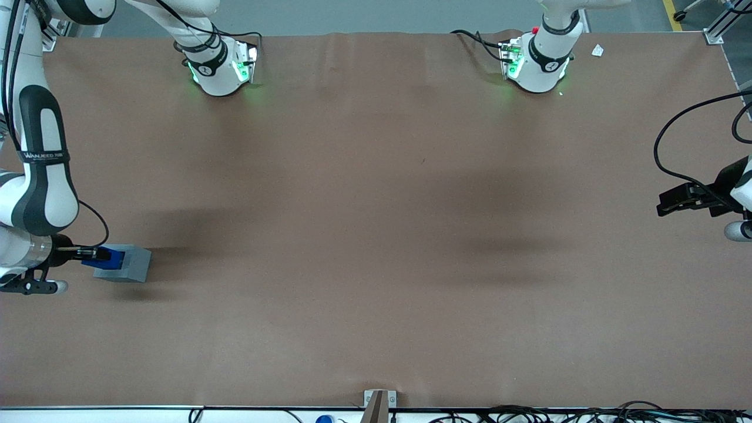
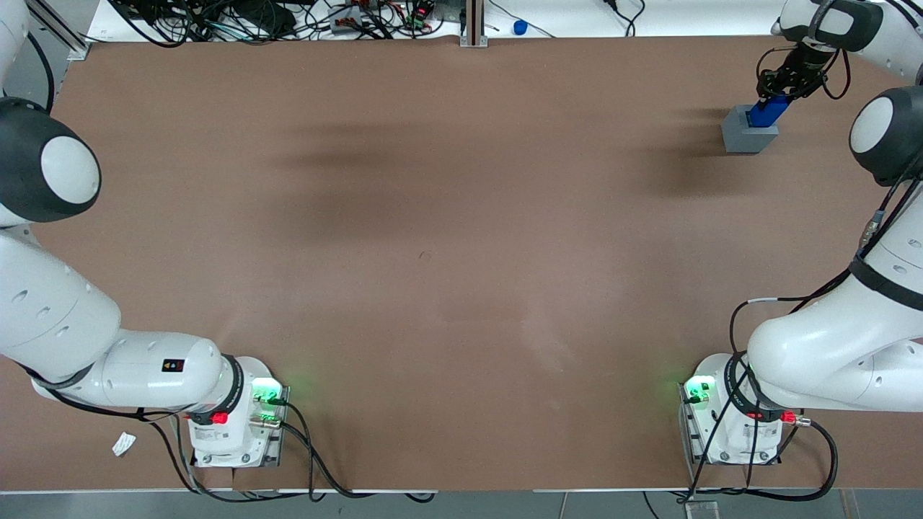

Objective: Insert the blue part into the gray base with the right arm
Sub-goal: 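Lower the blue block into the hole of the gray base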

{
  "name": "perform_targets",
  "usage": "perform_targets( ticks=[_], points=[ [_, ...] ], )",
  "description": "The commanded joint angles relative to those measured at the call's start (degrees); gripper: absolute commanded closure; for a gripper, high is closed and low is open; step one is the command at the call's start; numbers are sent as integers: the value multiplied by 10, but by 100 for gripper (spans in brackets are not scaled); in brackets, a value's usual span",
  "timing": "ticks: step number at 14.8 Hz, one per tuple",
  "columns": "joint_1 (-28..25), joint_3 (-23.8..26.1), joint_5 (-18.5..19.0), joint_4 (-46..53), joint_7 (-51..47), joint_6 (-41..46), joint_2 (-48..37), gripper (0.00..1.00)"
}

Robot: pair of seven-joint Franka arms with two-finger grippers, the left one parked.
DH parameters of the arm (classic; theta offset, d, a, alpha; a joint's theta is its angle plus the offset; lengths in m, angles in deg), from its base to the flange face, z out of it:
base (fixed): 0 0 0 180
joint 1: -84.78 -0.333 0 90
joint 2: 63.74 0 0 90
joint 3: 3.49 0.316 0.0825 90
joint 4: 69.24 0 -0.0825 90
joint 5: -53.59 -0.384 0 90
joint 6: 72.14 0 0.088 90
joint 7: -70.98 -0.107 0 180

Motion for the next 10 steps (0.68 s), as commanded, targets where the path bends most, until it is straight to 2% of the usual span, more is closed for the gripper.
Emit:
perform_targets(
  ticks=[1, 10],
  points=[
    [4, 3, -5, -9, -2, 1, -6, 98],
    [-3, 3, -5, -5, -15, -1, -6, 98]
  ],
)
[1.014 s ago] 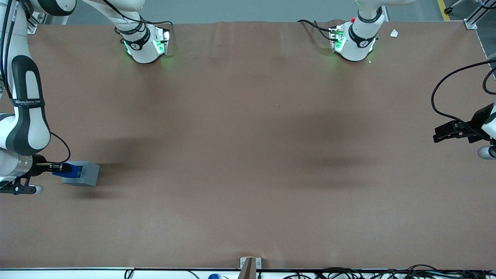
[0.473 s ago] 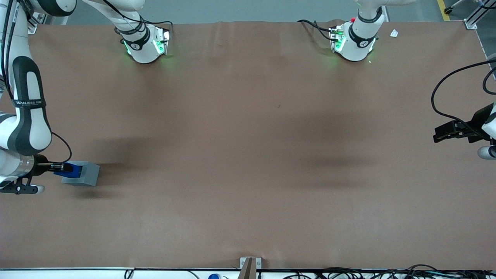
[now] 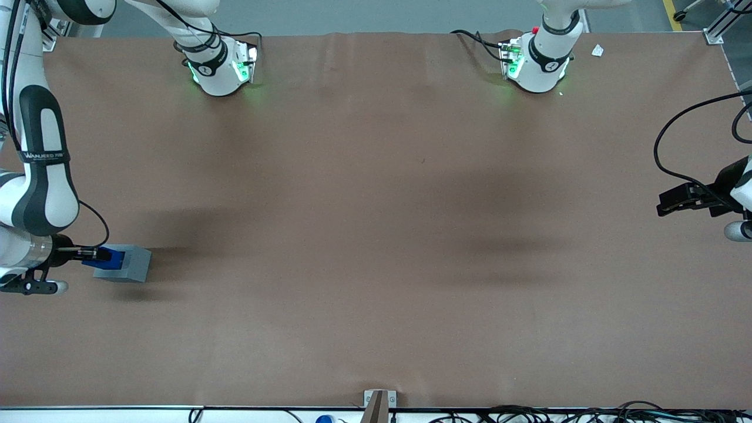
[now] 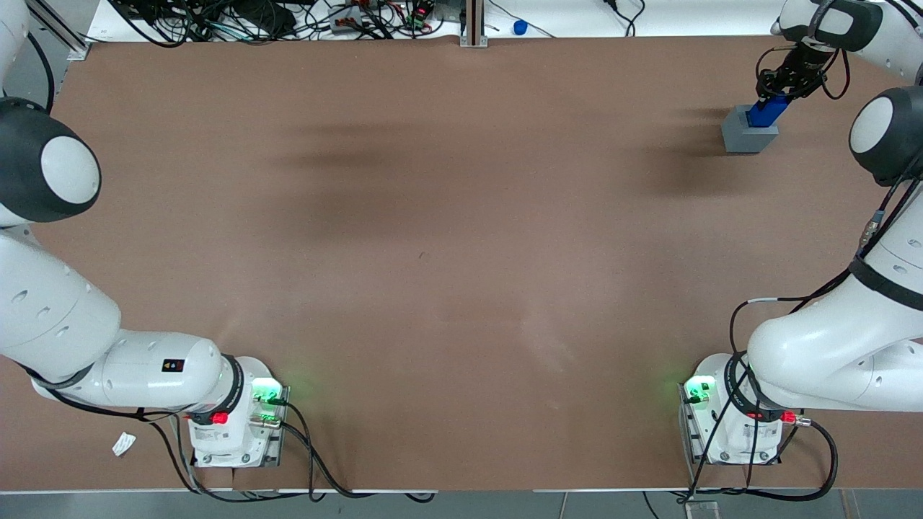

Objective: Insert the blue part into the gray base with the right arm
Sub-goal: 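Lower the blue block into the hole of the gray base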

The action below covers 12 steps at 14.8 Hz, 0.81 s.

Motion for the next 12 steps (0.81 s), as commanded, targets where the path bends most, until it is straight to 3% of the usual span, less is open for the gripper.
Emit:
perform_targets(
  ticks=[1, 12],
  points=[
    [-3, 2, -4, -5, -12, 0, -6, 98],
    [-1, 2, 0, -5, -17, -5, -5, 97]
  ],
)
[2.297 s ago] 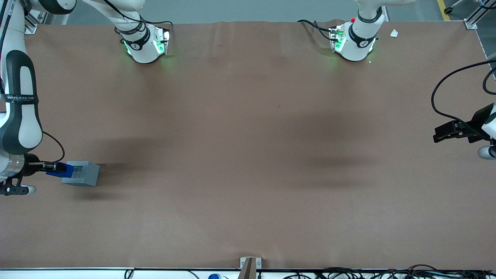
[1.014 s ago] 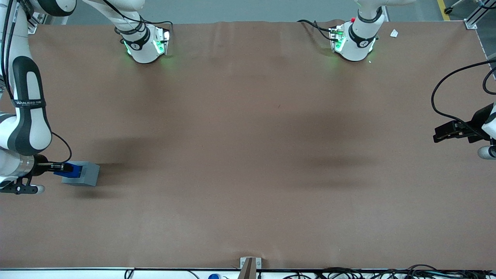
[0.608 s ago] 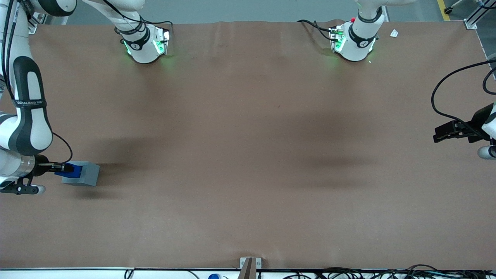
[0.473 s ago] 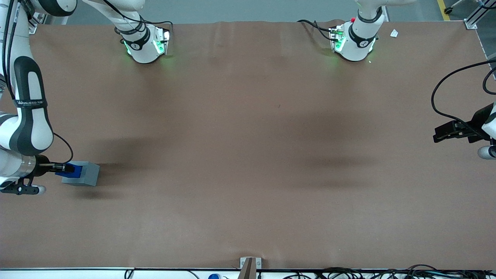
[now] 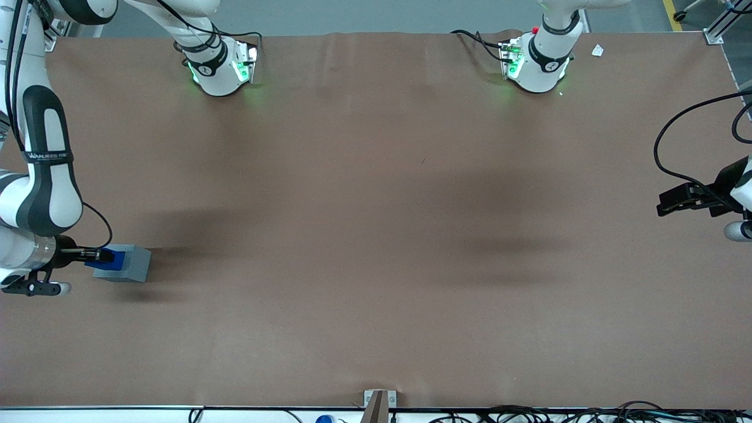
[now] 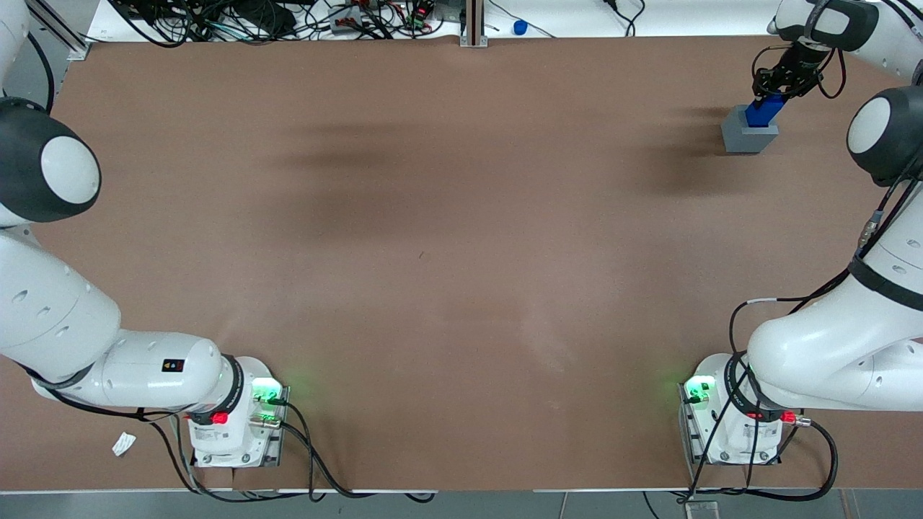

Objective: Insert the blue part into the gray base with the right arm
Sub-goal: 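Lower the blue block into the hole of the gray base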

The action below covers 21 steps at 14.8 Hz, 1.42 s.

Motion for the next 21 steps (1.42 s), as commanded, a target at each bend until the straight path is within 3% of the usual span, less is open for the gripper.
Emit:
perform_targets(
  ticks=[1, 21],
  points=[
    [7, 2, 0, -5, -7, 0, -6, 97],
    [2, 2, 4, 13, -8, 13, 11, 97]
  ],
)
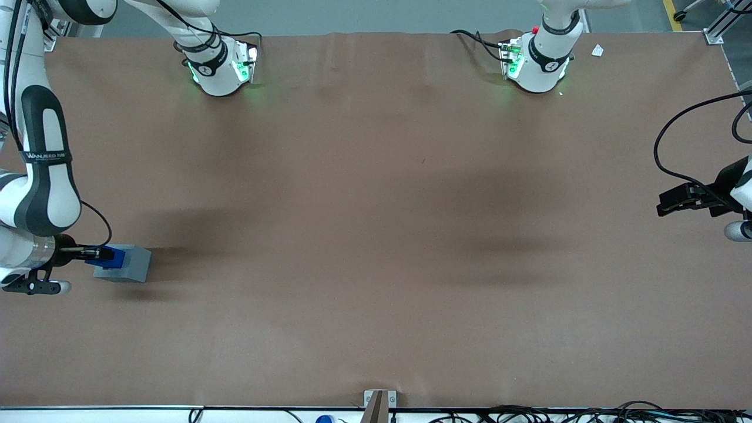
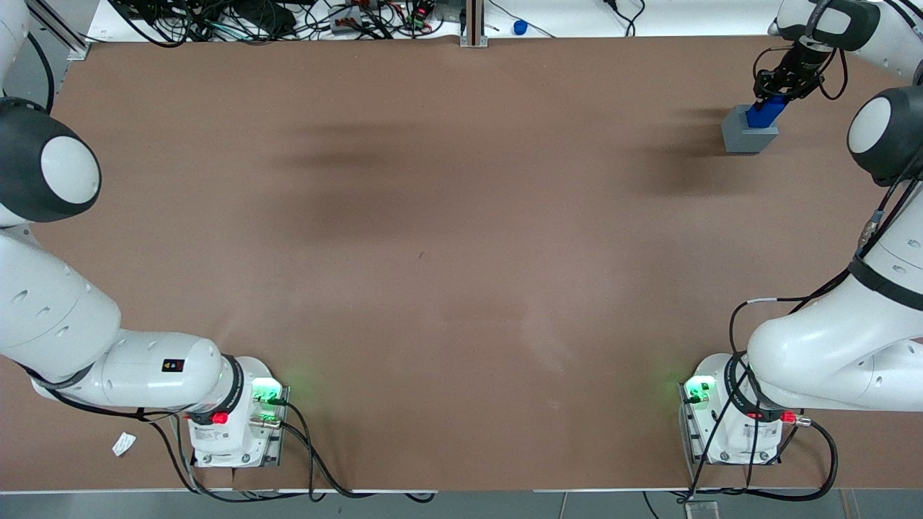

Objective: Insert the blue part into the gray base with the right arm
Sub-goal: 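Lower the blue block into the hole of the gray base, then open the right gripper and release the blue block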

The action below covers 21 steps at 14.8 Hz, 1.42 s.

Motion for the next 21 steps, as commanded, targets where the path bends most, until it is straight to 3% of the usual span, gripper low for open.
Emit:
perform_targets(
  ticks=[1, 6, 7, 8, 9, 14, 16, 21],
  points=[
    [0, 2, 3, 18, -8, 0, 14, 97],
    [0, 2, 4, 20, -8, -1, 21, 96],
    [0, 2, 4, 20, -8, -1, 21, 83],
    [0, 2, 4, 20, -8, -3, 21, 45],
    [0, 2, 3, 20, -8, -8, 21, 0],
    [4, 2, 1, 19, -3, 17, -2, 0],
    [1, 2, 1, 20, -8, 119, -63, 0],
    [-3, 4, -6, 19, -11, 284, -217, 0]
  ],
)
